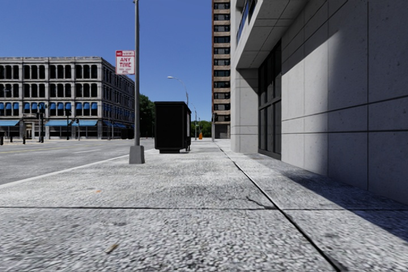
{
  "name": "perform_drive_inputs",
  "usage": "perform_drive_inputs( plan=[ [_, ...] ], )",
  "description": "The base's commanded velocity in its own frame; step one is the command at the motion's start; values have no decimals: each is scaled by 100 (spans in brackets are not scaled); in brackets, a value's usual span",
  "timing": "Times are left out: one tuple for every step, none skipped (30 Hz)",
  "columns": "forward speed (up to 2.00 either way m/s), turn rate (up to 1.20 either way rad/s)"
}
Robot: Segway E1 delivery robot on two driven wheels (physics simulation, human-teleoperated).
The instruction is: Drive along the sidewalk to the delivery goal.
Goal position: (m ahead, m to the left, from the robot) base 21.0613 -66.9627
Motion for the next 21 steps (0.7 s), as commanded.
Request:
perform_drive_inputs(
  plan=[
    [200, 0],
    [200, 0],
    [200, 0],
    [200, 0],
    [200, 0],
    [200, 0],
    [200, 0],
    [200, 0],
    [200, -7],
    [200, -79],
    [200, -93],
    [200, -93],
    [200, -14],
    [200, 0],
    [200, 0],
    [200, 0],
    [200, 0],
    [200, 0],
    [200, 0],
    [200, 0],
    [200, 0]
  ],
)
